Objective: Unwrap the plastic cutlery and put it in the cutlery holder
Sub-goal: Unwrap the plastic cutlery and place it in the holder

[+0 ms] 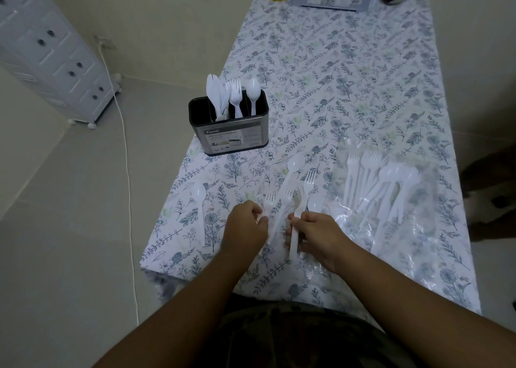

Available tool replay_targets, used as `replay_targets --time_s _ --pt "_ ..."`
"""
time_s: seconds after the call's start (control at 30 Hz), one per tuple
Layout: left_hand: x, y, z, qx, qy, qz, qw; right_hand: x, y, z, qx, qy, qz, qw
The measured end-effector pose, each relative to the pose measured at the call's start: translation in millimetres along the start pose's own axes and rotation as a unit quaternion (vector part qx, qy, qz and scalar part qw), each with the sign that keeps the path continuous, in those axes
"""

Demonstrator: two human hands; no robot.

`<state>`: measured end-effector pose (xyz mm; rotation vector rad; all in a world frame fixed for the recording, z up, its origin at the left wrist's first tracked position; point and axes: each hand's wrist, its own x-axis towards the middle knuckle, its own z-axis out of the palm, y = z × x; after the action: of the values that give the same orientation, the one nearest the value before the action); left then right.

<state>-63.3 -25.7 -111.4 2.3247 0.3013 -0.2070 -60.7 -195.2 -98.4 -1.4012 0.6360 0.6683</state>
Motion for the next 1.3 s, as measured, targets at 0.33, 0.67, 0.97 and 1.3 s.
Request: replay_targets --time_s 0.33,0.67,0.97,1.3 --pt "9.1 -8.7 14.0 0.154 -0.029 0.006 0.988 -1.0 3.8 -10.0 0.022 0.005 0.006 1.000" --pt "9.8 -21.2 6.0 0.054 -0.030 -0.034 0.998 -3.1 0.9 -8.0 0.015 0.000 0.012 1.000" --pt "19.8 -13.9 9.6 0.023 0.005 -0.001 1.000 -4.1 1.7 -4.5 0.012 -0.001 0.018 1.000" --pt "9.6 23.1 8.8 -0.112 0.017 -0.005 0.994 -7.8 -1.0 -0.2 -0.111 0.031 -0.072 0.991"
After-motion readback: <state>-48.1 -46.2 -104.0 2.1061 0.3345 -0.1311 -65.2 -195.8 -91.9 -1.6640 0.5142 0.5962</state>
